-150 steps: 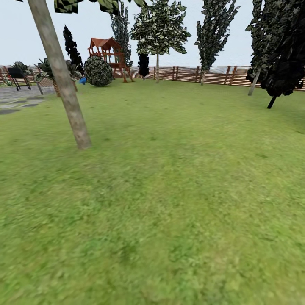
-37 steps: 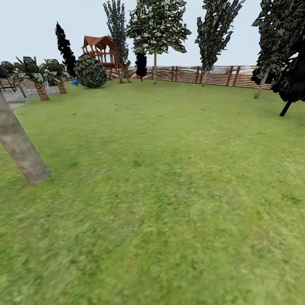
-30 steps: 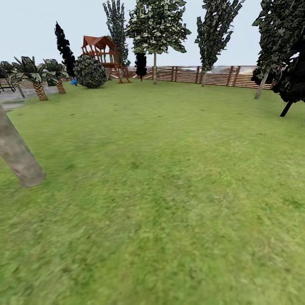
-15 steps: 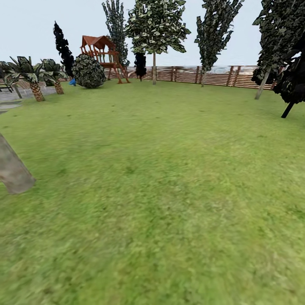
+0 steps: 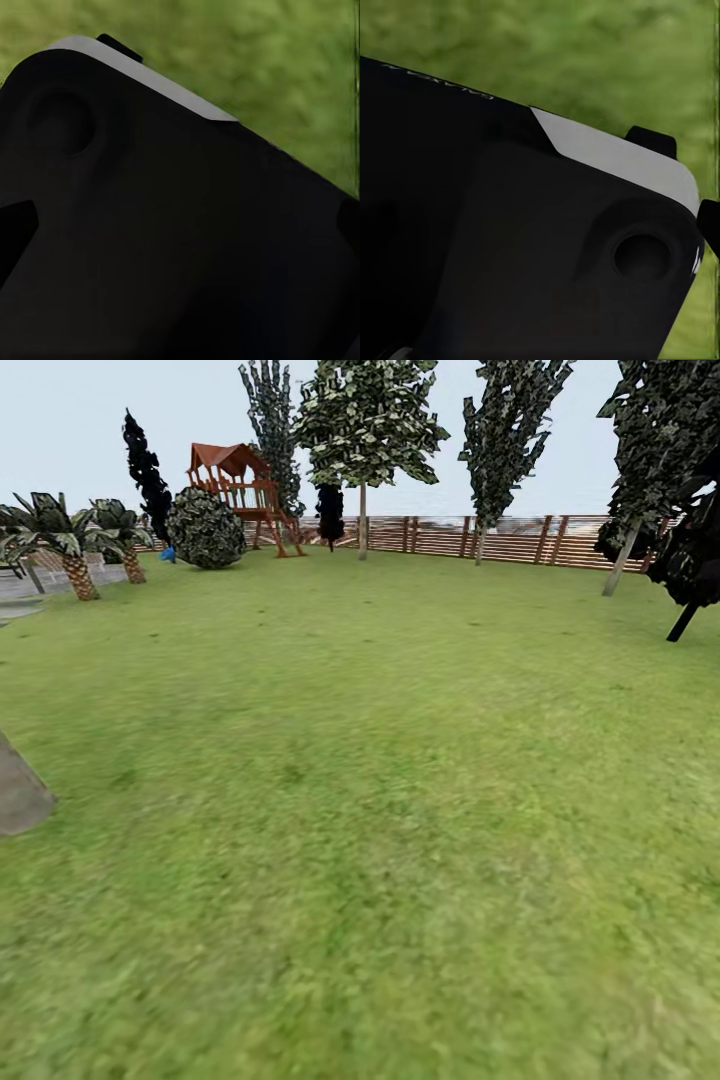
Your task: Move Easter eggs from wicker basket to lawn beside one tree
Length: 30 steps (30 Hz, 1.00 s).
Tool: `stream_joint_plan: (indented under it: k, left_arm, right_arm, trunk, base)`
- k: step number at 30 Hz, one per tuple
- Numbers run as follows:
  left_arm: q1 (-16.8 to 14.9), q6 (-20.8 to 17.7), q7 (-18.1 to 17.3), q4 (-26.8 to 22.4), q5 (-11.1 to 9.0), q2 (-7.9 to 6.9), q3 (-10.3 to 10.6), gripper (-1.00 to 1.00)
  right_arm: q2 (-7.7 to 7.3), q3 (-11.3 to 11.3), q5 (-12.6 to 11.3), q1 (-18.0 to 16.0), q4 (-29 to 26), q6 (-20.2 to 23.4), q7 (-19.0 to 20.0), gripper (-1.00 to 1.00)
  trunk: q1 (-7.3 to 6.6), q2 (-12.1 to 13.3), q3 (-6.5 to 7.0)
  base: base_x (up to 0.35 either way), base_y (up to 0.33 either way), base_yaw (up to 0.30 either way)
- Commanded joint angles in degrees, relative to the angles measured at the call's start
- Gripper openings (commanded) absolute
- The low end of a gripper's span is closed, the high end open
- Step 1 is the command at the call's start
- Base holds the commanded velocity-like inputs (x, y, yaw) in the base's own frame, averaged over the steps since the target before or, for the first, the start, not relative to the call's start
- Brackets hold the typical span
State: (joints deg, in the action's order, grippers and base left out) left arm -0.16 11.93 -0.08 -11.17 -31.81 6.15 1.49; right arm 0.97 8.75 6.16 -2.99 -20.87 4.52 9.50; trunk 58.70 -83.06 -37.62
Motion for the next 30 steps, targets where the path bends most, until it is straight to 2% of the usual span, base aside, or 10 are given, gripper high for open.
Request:
stream_joint_plan:
  k: [1, 30]
  left_arm:
    - [0.0, 0.2, 0.0, 0.0, -0.4, 0.00, 0.2, 1.00]
    - [0.0, 0.2, 0.0, 0.0, -0.4, 0.00, 0.1, 1.00]
  right_arm:
    - [0.00, -0.1, 0.6, 0.0, -0.1, 0.3, 0.2, 1.00]
    - [0.00, -0.1, 0.6, 0.0, -0.1, 0.3, 0.2, 1.00]
  trunk:
    - [0.03, 0.0, -0.05]
    - [0.03, 0.0, -0.05]
  base:
    - [0.326, -0.171, 0.000]
    - [0.326, -0.167, 0.000]
